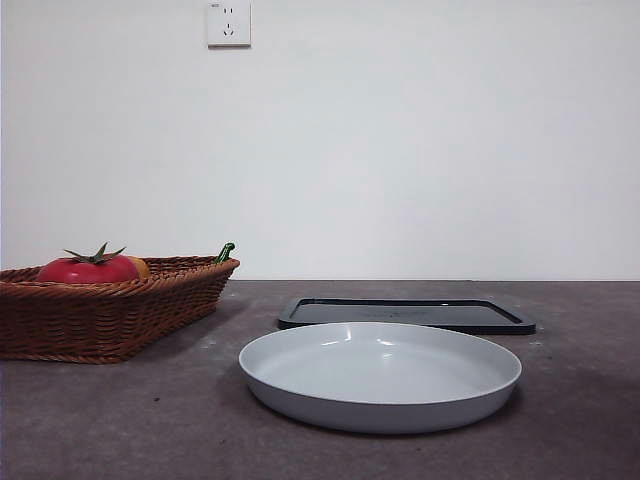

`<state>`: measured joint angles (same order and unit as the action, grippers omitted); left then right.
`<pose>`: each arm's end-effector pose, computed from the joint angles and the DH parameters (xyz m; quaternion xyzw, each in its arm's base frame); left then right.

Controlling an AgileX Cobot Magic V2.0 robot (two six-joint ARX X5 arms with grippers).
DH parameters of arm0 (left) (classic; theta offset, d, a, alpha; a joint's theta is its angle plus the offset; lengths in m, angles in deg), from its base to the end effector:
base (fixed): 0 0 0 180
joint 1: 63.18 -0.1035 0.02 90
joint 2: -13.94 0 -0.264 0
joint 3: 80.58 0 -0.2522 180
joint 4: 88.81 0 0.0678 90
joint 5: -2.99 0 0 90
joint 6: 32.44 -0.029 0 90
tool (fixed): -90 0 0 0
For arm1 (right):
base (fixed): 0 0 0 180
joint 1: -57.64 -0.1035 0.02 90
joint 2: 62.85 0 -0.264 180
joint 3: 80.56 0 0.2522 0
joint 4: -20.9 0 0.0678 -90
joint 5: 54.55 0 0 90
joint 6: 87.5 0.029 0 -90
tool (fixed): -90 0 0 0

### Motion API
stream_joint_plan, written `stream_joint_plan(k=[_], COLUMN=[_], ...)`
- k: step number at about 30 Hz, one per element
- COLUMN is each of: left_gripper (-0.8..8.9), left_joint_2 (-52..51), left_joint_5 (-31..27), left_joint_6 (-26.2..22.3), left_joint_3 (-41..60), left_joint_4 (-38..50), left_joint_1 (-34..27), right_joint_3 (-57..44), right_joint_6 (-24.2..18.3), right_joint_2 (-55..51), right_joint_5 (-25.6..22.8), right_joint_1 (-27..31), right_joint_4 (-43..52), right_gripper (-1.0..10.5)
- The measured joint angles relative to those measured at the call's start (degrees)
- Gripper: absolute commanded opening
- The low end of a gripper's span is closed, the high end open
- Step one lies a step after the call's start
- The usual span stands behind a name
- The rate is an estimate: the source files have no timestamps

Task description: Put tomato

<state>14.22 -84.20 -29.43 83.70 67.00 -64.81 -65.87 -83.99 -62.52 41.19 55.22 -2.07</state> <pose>0.0947 0.0013 0.1572 -0.0291 0.0765 -0.0083 0.9966 0.0957 0.0069 0.1531 0.0326 0.0772 0.0686 0.9941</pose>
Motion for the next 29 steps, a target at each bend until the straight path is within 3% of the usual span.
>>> stream_joint_plan(k=[6,13,18,25,29], left_gripper=[0.08,0.09,0.10,0.10,0.10], left_joint_2=[0.00,0.00,0.20,5.07,9.81], left_joint_5=[0.00,0.15,1.11,2.12,5.64], left_joint_6=[12.04,20.81,22.97,23.26,21.77], left_joint_3=[0.00,-0.70,-5.97,-16.06,-22.23], left_joint_4=[0.00,-1.01,-1.60,-6.88,-10.45], left_joint_1=[0.00,0.00,0.00,0.00,0.00], right_joint_3=[0.00,0.00,3.08,12.81,19.26], right_joint_6=[3.21,8.59,12.90,13.94,13.94], right_joint_2=[0.00,0.00,0.07,4.22,9.44], right_joint_5=[3.02,3.21,3.21,3.23,3.58], right_joint_1=[-0.04,-0.04,-0.04,-0.04,-0.04], right_joint_4=[2.80,6.36,5.38,2.56,-1.51], right_gripper=[0.1,0.1,0.1,0.1,0.1])
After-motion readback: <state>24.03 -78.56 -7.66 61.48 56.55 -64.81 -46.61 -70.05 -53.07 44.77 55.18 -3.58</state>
